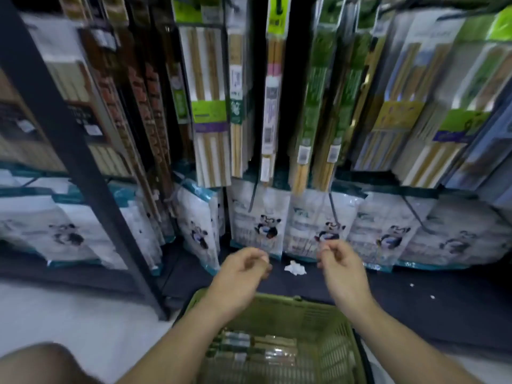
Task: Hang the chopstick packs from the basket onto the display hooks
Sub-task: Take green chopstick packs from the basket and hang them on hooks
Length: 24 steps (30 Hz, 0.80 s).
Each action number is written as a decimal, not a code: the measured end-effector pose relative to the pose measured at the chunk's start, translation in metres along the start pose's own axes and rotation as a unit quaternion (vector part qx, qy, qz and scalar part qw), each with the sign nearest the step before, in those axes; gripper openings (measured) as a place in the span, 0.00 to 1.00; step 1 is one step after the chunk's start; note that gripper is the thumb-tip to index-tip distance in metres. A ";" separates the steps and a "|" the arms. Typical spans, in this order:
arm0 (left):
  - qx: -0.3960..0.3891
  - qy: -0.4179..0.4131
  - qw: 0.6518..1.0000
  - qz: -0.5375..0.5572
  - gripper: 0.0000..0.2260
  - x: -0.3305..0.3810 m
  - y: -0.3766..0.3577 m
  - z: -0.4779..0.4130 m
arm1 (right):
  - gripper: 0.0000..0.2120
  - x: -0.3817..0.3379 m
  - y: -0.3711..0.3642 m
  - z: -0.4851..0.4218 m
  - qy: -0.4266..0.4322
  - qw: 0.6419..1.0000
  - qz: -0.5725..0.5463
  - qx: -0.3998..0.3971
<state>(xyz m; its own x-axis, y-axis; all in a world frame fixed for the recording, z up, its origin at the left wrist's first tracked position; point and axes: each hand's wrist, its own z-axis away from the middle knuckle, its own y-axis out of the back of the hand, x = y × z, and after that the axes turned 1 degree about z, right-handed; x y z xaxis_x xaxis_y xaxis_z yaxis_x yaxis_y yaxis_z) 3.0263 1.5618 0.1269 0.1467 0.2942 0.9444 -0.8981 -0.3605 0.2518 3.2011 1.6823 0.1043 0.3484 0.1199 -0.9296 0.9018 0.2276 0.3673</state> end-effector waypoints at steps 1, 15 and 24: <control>0.023 0.023 0.999 -0.028 0.07 -0.021 0.011 -0.003 | 0.09 0.020 -0.012 0.009 -0.008 0.998 0.044 -0.043; 0.114 0.209 0.958 -0.163 0.20 -0.223 0.069 -0.002 | 0.09 0.230 -0.156 0.048 -0.095 0.837 0.371 -0.391; 0.170 0.182 0.951 -0.182 0.13 -0.246 0.066 -0.004 | 0.28 0.293 -0.211 0.046 0.003 0.786 0.477 -0.393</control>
<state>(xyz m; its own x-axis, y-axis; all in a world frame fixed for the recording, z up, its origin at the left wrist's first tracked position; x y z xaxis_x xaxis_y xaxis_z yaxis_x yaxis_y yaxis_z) 2.9292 1.4689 -0.0894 0.2129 0.7192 0.6614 -0.6207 -0.4232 0.6600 3.1249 1.6250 -0.2468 0.7671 0.6026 -0.2201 -0.2076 0.5578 0.8036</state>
